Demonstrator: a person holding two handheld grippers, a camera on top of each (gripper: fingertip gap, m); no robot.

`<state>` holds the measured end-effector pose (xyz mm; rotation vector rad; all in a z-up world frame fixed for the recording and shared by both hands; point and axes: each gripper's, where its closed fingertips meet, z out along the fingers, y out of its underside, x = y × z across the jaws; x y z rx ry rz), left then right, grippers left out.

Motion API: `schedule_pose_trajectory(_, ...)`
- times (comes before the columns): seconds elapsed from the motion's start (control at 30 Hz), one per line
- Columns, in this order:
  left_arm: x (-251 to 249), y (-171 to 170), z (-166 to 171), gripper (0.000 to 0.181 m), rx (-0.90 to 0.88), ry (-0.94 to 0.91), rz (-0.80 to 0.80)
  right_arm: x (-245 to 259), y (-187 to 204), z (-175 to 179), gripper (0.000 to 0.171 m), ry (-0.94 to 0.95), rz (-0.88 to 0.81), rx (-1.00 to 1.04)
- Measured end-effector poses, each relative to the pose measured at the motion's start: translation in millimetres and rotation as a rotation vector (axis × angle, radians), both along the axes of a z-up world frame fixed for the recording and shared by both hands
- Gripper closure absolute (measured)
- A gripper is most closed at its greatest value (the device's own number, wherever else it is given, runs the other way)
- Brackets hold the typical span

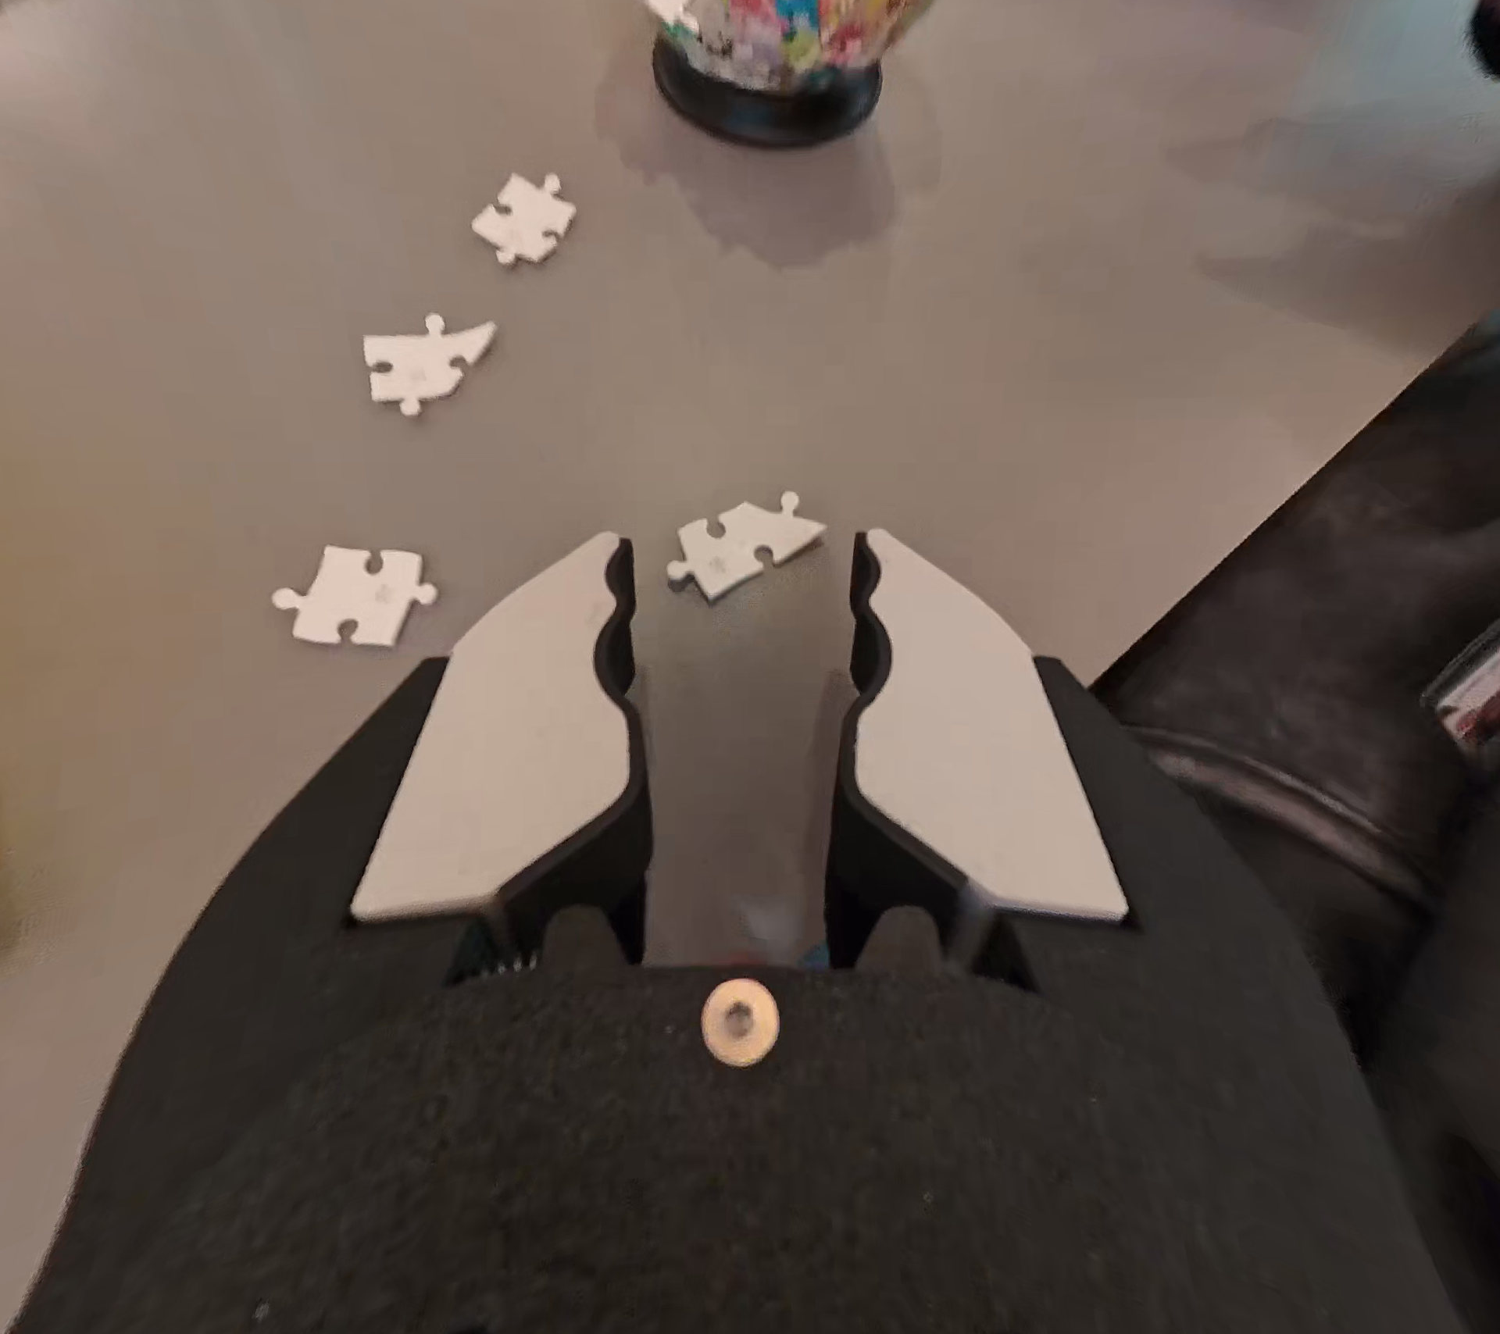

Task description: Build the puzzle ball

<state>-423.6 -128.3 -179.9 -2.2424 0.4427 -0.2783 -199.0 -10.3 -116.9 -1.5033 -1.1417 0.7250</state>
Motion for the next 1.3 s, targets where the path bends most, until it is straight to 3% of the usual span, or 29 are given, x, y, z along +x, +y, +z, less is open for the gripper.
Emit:
schedule_pose_trajectory(0.3,-2.2,14.7,-39.9,0.117,-0.139,0.141,-0.009,-12.9,-13.3,-3.7,0.122,-0.012,0.092,0.006)
schedule_pose_trajectory(0.37,0.6,17.1,-40.0,0.122,-0.138,0.127,-0.020,-15.5,-17.0,-4.0,0.123,-0.010,0.107,0.001)
schedule_pose_trajectory(0.43,2.6,16.9,-39.2,0.154,-0.128,0.146,-0.041,-17.3,-20.0,-7.3,0.124,-0.025,0.121,0.003)
schedule_pose_trajectory(0.6,7.0,16.6,-37.9,0.155,-0.111,0.208,-0.064,-24.6,-29.1,-8.9,0.128,-0.034,0.165,0.006)
schedule_pose_trajectory(0.7,18.1,20.2,-25.0,0.155,-0.017,0.279,-0.113,-37.4,-47.5,-16.3,0.132,-0.049,0.272,-0.043)
schedule_pose_trajectory(0.97,118.6,8.2,43.0,0.155,0.387,0.549,-0.450,-82.0,-100.5,-14.1,0.151,-0.090,0.636,-0.556)
schedule_pose_trajectory(1.0,124.2,6.6,45.1,0.179,0.414,0.606,-0.470,-82.2,-104.8,-12.3,0.154,-0.082,0.661,-0.593)
schedule_pose_trajectory(1.1,132.7,6.8,50.5,0.181,0.487,0.701,-0.469,-78.1,-109.3,-22.8,0.155,-0.134,0.672,-0.629)
schedule_pose_trajectory(1.17,133.3,8.0,45.6,0.181,0.467,0.685,-0.464,-77.2,-98.1,-31.6,0.164,-0.175,0.610,-0.581)
schedule_pose_trajectory(1.3,88.9,9.0,36.1,0.181,0.365,0.630,-0.317,-65.4,-84.0,-28.6,0.158,-0.131,0.547,-0.577)
